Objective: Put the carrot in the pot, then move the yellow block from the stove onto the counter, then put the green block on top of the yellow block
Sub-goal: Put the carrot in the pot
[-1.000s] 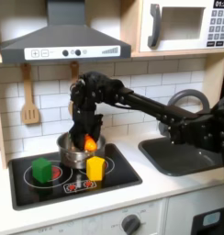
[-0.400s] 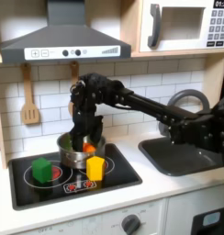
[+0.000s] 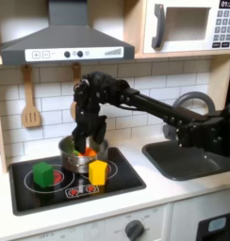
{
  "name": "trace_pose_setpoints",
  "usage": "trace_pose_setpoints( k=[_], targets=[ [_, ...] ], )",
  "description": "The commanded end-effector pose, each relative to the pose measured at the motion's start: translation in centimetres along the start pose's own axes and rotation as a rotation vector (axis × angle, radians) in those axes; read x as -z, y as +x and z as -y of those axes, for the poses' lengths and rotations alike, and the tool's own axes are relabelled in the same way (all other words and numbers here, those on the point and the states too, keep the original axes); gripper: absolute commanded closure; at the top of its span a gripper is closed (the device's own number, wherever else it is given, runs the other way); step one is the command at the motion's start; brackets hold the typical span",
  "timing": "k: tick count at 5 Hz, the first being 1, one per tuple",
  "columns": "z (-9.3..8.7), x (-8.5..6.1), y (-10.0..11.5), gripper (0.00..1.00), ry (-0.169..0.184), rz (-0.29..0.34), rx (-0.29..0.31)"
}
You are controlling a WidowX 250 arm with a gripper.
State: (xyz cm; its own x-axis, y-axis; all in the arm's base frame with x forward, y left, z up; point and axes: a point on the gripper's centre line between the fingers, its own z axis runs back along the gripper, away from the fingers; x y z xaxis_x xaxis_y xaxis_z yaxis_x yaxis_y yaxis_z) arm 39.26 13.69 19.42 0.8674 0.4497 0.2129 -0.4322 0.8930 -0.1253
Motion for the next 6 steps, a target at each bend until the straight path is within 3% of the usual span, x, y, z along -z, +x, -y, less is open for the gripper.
trace_pose_setpoints(
  k=[1,2,3,6],
  targets=[
    [0.8,-1.6,-0.1,0.0,-0.036,0.007,0.017],
    [0.7,-1.7,-1.0,0.0,-0.053,-0.014,0.023],
    [0.8,-2.8,-2.2,0.0,-0.058,0.005,0.056],
    [-0.2,-3.9,-6.4,0.0,-0.049,-0.001,0.116]
  ],
)
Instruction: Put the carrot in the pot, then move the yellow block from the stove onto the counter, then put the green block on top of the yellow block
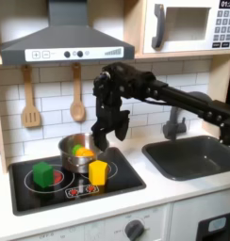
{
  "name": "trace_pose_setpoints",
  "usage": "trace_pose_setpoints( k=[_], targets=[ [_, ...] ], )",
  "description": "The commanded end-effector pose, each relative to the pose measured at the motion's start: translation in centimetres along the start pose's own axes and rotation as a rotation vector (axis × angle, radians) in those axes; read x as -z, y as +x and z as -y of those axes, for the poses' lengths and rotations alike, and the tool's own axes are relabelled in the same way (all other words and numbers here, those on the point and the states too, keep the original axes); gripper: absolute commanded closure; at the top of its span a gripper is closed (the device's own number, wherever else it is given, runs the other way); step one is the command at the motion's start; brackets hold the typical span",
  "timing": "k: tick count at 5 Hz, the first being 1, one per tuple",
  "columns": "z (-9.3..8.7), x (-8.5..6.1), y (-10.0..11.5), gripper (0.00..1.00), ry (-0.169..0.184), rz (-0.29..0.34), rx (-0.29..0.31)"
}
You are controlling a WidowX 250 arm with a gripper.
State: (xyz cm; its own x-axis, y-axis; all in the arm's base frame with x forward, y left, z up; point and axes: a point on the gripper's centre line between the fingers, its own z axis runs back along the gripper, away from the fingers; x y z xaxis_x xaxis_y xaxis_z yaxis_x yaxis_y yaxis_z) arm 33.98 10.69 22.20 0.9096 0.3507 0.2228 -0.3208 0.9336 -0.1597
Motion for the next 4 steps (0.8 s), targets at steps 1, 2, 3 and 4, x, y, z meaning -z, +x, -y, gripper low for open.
trace_pose_setpoints(
  k=[1,2,3,4],
  targets=[
    [-1.4,-0.3,-2.1,0.0,0.008,0.004,0.004],
    [-1.6,-1.1,-4.1,0.0,0.007,0.018,0.033],
    [-1.7,-1.3,-6.9,0.0,-0.001,0.015,0.057],
    [-2.5,-1.4,-8.4,0.0,0.002,0.037,0.055]
  ],
)
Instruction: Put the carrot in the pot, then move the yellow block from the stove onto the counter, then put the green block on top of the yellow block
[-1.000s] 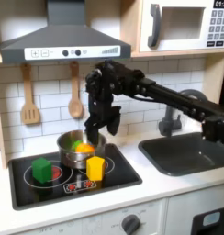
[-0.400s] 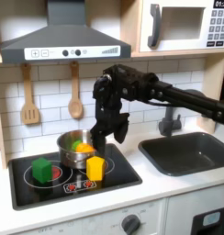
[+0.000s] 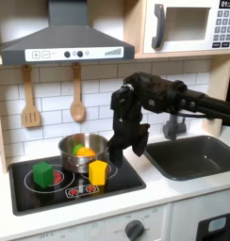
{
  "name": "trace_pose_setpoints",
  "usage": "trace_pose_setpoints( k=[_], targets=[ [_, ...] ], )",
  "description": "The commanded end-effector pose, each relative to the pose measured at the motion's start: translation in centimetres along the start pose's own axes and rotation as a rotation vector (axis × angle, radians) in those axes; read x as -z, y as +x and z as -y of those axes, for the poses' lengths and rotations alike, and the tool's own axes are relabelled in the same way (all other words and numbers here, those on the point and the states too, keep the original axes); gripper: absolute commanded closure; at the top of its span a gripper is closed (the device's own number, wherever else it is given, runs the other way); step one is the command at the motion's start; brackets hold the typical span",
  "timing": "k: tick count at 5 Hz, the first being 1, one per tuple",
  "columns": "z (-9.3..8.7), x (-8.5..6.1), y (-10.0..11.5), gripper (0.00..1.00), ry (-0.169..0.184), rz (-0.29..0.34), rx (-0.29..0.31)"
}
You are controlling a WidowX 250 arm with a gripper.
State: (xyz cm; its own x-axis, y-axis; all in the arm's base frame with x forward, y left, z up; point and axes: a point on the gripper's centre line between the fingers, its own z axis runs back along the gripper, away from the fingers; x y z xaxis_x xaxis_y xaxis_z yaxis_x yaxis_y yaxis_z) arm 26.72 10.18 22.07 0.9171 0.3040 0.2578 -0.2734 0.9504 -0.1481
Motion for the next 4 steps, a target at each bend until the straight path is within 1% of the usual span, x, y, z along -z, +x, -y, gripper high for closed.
trace_pose_setpoints(
  k=[1,2,3,4],
  targets=[
    [-0.8,0.3,-2.2,0.0,0.013,0.013,0.015],
    [-0.5,0.7,-1.7,0.0,0.002,0.018,0.01],
    [-0.4,1.0,-0.4,0.0,0.017,0.038,0.002],
    [-1.0,1.9,0.6,0.0,0.023,0.027,-0.029]
  ],
)
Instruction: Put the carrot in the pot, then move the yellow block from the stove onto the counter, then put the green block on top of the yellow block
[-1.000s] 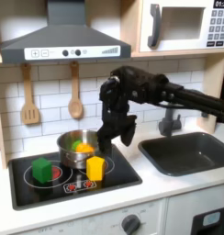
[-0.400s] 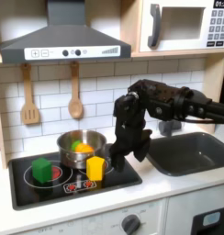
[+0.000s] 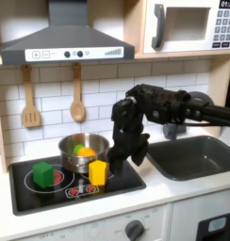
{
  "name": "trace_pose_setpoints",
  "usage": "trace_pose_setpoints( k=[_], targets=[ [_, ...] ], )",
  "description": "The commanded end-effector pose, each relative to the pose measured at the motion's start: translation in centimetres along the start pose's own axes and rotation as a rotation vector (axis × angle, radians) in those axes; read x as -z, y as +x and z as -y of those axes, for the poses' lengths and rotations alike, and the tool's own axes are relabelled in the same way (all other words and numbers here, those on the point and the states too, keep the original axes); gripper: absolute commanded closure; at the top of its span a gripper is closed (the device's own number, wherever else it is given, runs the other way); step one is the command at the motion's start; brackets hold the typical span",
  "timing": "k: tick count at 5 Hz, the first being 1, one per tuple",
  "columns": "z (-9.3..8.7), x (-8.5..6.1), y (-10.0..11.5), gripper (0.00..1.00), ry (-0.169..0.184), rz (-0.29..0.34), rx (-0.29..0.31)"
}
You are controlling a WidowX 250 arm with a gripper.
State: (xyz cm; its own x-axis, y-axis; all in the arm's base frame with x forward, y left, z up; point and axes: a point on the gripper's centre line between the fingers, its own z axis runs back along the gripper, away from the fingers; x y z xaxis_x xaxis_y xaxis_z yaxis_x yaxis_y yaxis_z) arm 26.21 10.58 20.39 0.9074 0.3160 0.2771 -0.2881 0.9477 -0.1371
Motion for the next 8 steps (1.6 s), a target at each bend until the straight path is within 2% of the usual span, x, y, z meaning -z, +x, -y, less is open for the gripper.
trace_pose_setpoints(
  k=[1,3,4,5,8],
  targets=[
    [-0.7,1.4,2.5,0.0,0.02,-0.003,-0.033],
    [-1.4,2.3,3.9,0.0,0.053,-0.007,-0.057],
    [-1.7,2.9,4.0,0.0,0.097,-0.03,-0.078],
    [-0.9,2.9,4.4,0.0,0.121,-0.03,-0.06],
    [-1.4,3.4,4.7,0.0,0.145,-0.069,-0.08]
  ],
)
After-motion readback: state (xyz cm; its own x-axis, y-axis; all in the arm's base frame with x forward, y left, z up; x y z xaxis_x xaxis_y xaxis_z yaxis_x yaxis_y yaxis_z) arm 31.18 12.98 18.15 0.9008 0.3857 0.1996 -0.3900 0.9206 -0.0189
